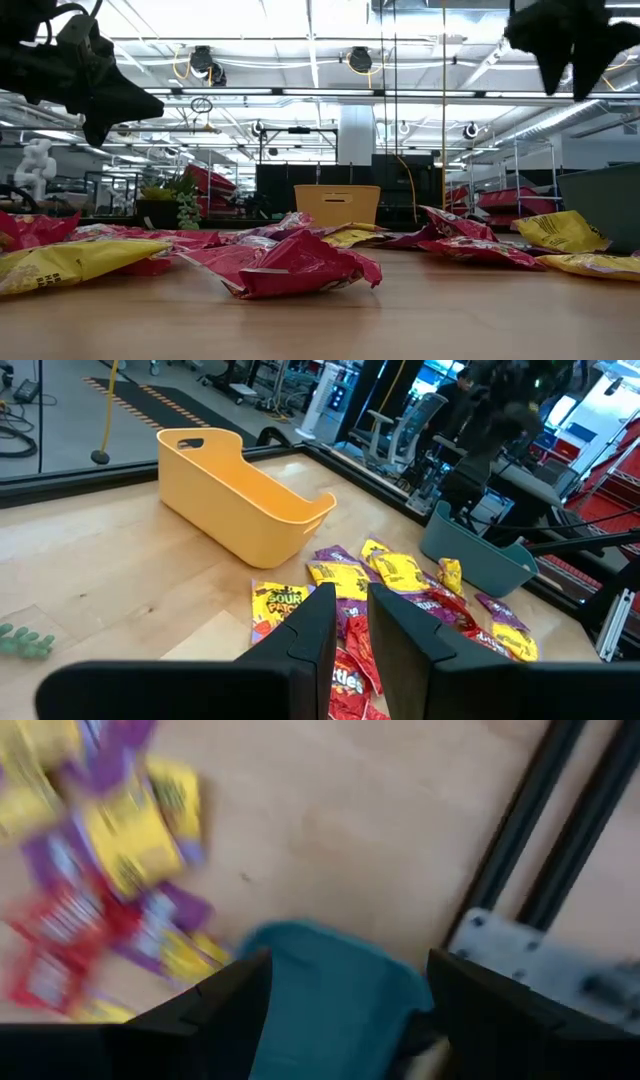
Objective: Sort candy
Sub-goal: Move the dark blue bin to the right side of the yellow bin
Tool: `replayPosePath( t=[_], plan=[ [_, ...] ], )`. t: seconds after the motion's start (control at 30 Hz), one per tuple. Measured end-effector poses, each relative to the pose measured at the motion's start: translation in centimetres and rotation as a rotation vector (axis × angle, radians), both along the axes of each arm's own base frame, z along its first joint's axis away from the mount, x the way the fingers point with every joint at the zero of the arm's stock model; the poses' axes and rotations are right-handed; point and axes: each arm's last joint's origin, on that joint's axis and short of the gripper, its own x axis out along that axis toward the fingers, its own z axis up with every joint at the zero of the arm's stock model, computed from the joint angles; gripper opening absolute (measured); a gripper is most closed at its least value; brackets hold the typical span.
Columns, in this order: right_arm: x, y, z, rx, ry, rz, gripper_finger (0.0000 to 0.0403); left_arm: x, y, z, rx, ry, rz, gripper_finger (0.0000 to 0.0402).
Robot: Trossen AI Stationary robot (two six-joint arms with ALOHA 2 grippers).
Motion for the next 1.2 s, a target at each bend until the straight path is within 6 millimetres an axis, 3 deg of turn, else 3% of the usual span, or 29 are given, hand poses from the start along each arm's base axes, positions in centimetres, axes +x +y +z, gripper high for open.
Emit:
replayPosePath(
  t=[0.23, 0.4, 0.6, 0.97, 1.2],
  plan=[
    [0.6, 0.3, -3.9, 0.12, 0.12, 0.456, 0.0259, 0.0, 0.0, 0.0, 0.0, 0.0, 0.0, 0.007],
    [0.5, 0.3, -6.3, 0.136, 0.202, 0.68, 0.0258, 0.0, 0.0, 0.0, 0.0, 0.0, 0.0, 0.007],
    [0.8, 0.3, -9.3, 0.115, 0.18, 0.867, 0.0258, 0.0, 0.0, 0.0, 0.0, 0.0, 0.0, 0.007],
    [1.5, 0.1, -12.6, 0.092, 0.234, 0.835, 0.0251, 0.0, 0.0, 0.0, 0.0, 0.0, 0.0, 0.007],
    [2.6, -0.1, -14.7, 0.141, 0.347, 0.825, 0.0177, 0.0, 0.0, 0.0, 0.0, 0.0, 0.0, 0.007]
  ],
)
